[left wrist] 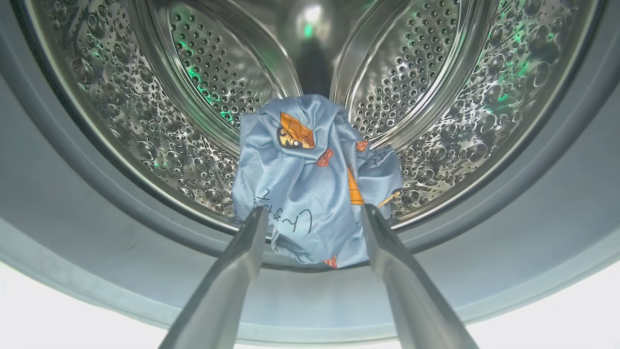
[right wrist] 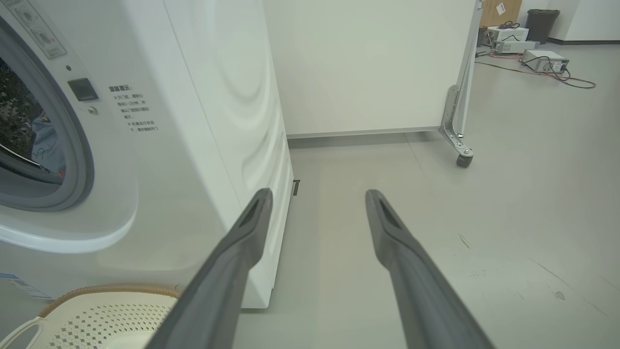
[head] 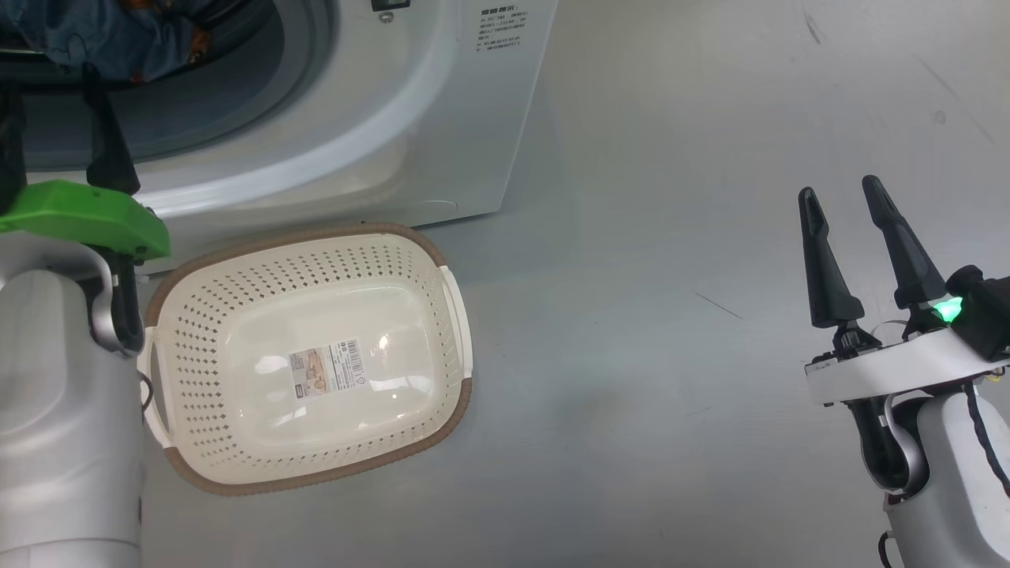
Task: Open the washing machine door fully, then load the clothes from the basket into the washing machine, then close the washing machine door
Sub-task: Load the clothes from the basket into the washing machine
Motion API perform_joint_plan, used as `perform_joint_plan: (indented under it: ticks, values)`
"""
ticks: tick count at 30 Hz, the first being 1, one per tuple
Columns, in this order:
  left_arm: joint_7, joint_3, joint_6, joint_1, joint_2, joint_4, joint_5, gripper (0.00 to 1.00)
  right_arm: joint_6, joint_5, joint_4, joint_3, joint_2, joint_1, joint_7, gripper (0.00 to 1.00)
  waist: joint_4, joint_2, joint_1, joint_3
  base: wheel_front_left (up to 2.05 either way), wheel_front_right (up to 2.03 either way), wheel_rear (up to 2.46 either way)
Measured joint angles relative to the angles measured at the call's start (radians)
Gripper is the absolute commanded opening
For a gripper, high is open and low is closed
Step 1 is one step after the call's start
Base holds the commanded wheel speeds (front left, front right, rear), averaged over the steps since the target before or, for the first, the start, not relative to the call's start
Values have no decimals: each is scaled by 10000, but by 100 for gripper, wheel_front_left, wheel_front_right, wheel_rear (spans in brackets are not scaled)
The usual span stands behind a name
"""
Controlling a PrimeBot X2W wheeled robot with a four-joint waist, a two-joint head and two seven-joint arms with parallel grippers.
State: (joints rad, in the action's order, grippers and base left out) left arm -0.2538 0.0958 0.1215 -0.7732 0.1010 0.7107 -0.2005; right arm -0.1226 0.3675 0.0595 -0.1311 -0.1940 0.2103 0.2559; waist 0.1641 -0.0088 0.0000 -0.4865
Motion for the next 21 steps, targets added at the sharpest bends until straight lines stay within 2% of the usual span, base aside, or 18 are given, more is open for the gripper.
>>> perform_joint_plan:
  ticks: [21]
  values:
    - [0, 382, 12, 3260, -389, -2117, 245, 100, 0, 2, 192, 201, -102, -611, 0, 100, -183, 0, 0, 751, 0, 0, 0]
